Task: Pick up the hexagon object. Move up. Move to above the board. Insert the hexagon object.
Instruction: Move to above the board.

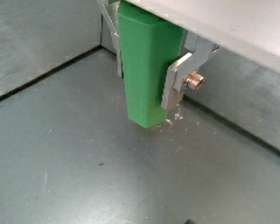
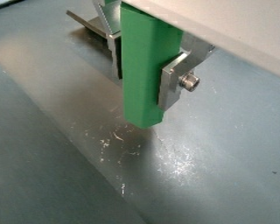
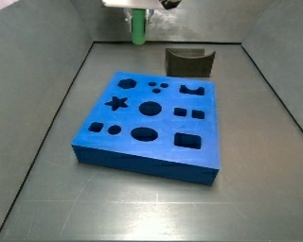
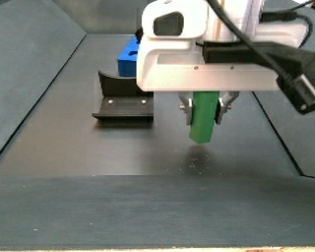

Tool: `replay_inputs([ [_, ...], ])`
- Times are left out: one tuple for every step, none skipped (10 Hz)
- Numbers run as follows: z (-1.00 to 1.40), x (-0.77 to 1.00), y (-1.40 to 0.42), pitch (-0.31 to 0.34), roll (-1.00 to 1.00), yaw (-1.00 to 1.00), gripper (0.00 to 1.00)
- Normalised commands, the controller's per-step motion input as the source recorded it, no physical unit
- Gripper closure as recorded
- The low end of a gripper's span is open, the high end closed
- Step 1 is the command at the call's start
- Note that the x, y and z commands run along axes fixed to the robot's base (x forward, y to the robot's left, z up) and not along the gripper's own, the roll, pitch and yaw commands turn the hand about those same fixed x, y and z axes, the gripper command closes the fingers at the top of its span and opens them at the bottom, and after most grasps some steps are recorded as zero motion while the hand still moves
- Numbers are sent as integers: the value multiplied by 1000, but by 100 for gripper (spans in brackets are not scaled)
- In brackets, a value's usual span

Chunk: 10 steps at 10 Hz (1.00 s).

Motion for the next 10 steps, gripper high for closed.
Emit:
replay_inputs([
  [1000,-3,31,63,-1,55,100],
  [1000,-5,29,64,-39,42,100],
  [1000,-8,27,67,-67,20,100],
  [1000,-9,26,66,-87,11,100],
  [1000,-11,25,66,-106,0,100],
  [1000,-12,24,67,-116,-6,100],
  [1000,-14,23,72,-125,-13,100],
  [1000,-15,22,76,-134,-15,100],
  [1000,-16,21,79,-139,-18,100],
  [1000,-17,21,81,-142,-19,100],
])
